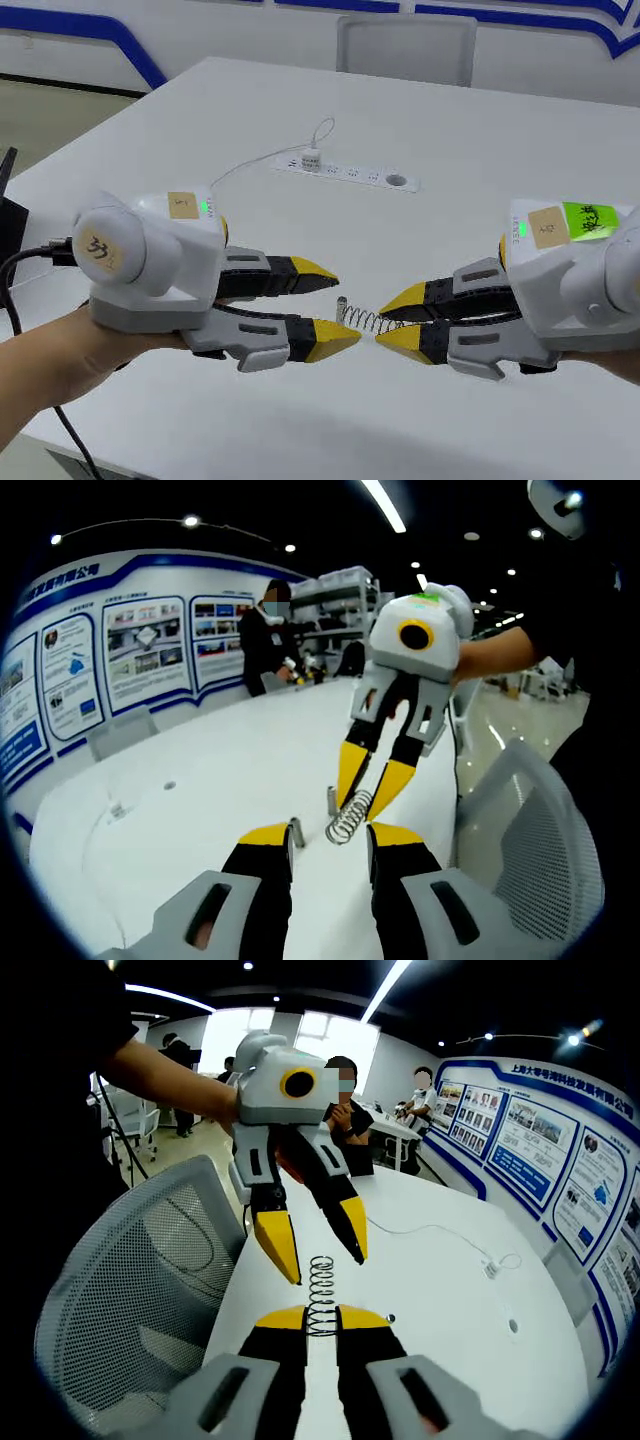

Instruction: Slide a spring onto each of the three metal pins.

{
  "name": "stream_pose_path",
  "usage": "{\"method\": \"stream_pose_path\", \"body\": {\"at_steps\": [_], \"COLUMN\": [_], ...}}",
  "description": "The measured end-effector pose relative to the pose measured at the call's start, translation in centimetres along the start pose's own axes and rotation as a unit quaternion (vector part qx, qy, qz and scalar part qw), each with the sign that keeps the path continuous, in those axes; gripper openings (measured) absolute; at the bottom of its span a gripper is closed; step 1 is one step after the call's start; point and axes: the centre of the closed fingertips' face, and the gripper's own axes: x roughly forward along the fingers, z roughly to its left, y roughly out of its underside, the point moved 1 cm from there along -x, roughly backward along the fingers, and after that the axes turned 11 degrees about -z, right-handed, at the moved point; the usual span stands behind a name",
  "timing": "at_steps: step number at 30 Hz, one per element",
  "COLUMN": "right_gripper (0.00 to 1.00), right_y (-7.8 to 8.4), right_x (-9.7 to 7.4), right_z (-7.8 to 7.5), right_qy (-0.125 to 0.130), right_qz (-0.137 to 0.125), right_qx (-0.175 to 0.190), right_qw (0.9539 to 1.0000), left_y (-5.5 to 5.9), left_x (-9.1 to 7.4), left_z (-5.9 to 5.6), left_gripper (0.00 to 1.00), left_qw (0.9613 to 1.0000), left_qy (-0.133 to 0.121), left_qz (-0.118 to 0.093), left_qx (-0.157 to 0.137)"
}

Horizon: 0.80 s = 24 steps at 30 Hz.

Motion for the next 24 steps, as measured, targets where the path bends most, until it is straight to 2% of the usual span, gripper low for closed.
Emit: {"method": "stream_pose_path", "body": {"at_steps": [3,6,13,19,24], "right_gripper": [0.1,0.1,0.1,0.1,0.1], "right_y": [0.0,0.0,-0.1,0.0,0.0], "right_x": [0.1,0.1,0.1,0.2,0.2], "right_z": [0.2,0.4,0.9,1.2,1.5], "right_qy": [-0.003,-0.009,-0.022,-0.031,-0.04], "right_qz": [0.004,0.002,0.004,0.007,0.013], "right_qx": [-0.011,-0.009,-0.014,-0.016,-0.027], "right_qw": [0.9999,0.9999,0.9996,0.9994,0.9987], "left_y": [0.1,0.2,0.4,0.7,1.2], "left_x": [0.2,0.3,0.6,0.6,0.6], "left_z": [-0.7,-1.0,-1.7,-2.0,-2.1], "left_gripper": [0.24,0.24,0.16,0.14,0.12], "left_qw": [0.9998,0.9996,0.9987,0.9979,0.996], "left_qy": [0.018,0.024,0.045,0.056,0.071], "left_qz": [0.008,0.012,0.021,0.033,0.043], "left_qx": [0.006,0.007,0.008,0.007,0.033]}}
